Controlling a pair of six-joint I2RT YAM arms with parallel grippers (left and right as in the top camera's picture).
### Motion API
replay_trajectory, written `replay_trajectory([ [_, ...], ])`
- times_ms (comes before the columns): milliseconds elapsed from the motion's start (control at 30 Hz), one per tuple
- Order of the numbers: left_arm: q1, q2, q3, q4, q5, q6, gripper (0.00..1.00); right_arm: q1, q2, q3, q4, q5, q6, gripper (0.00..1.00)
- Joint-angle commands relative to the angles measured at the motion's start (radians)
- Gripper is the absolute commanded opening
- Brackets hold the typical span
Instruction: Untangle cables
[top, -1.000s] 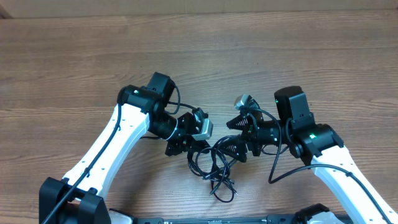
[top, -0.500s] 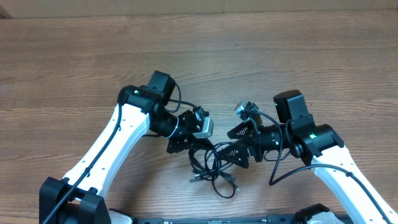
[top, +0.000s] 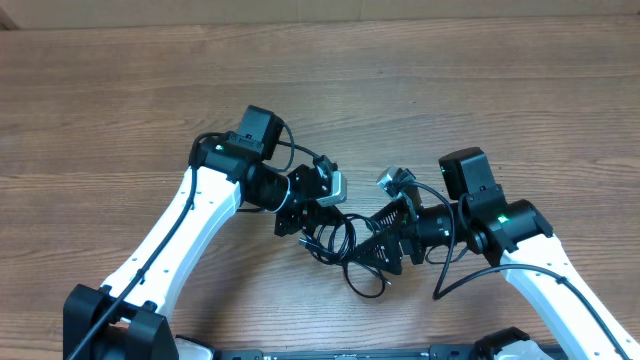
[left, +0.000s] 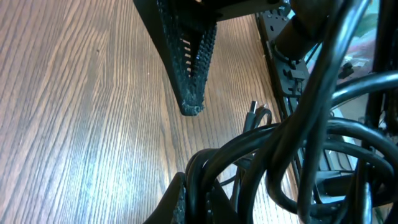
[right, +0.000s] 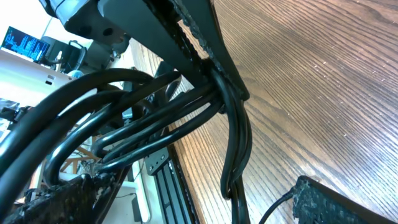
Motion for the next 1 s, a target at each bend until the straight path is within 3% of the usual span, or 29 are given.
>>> replay_trajectory([
  [0,0.0,-0.011,0.003,0.008,-0.001,-0.053,0.04,0.011,-0.006,0.026,-0.003,-0.062,-0.004,1.0],
  [300,0.0,-0.011,0.003,0.008,-0.005,-0.053,0.04,0.011,-0.006,0.026,-0.011,-0.066,-0.006,1.0],
  [467,0.0,-0.011,0.003,0.024,-0.079,-0.102,0.04,0.011,-0.006,0.026,-0.035,-0.058,-0.008,1.0],
  [833,0.0,-0.011,0.003,0.034,-0.037,-0.102,0.04,0.011,-0.006,0.026,0.0,-0.066,-0.008,1.0],
  [900,0.0,-0.011,0.003,0.034,-0.037,-0.102,0.04,0.011,-0.006,0.026,0.004,-0.066,-0.008,0.96],
  [967,0.0,-0.011,0.003,0.034,-0.037,-0.102,0.04,0.011,-0.006,0.026,0.01,-0.066,-0.008,0.82],
])
